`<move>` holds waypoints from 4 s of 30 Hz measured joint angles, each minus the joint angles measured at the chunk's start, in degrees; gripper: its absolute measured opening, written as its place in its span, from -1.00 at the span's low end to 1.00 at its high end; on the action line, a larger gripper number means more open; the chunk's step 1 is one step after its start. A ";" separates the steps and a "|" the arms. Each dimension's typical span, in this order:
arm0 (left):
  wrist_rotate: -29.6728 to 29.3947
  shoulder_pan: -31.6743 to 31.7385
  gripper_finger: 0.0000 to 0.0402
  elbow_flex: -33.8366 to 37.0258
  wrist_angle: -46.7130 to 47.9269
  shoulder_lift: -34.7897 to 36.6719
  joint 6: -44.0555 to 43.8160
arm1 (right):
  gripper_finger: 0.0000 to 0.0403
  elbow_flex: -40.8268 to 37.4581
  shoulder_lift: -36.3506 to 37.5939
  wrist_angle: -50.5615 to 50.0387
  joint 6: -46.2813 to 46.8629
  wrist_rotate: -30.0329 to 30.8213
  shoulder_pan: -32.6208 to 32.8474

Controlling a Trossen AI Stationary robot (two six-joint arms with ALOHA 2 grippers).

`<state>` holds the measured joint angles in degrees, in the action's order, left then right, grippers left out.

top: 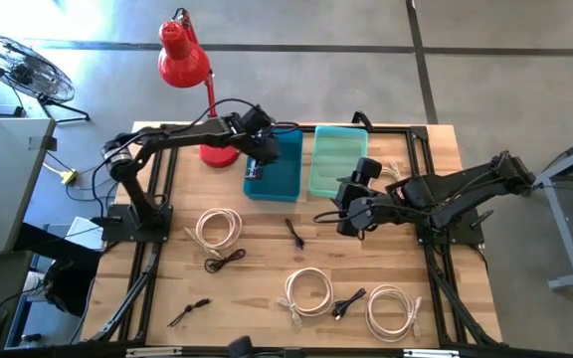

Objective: Pick & Place USB Port
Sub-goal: Put the black charger cable into the blue bin, then put the light brown hdmi cable into the light green bin

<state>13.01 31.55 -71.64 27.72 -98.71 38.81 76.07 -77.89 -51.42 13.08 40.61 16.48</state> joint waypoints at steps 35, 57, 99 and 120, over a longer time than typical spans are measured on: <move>-16.40 -28.08 0.14 -12.12 52.75 3.40 -21.48 | 0.17 -0.02 -0.02 -1.91 0.58 -3.41 0.01; -22.93 -31.20 0.14 10.20 45.50 3.38 -22.14 | 0.17 -0.02 -0.07 -3.30 4.04 -8.51 0.06; -28.64 -31.85 -0.95 19.71 29.97 9.61 -30.54 | 0.17 -0.04 -0.17 -2.97 3.96 -11.83 0.08; -50.76 -48.99 -0.96 12.47 10.84 46.59 -24.47 | 0.17 -0.04 -0.17 0.89 -1.48 -9.27 0.06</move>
<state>-37.75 -17.44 -59.17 38.56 -52.12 14.34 76.03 -78.06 -50.53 11.60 31.34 16.54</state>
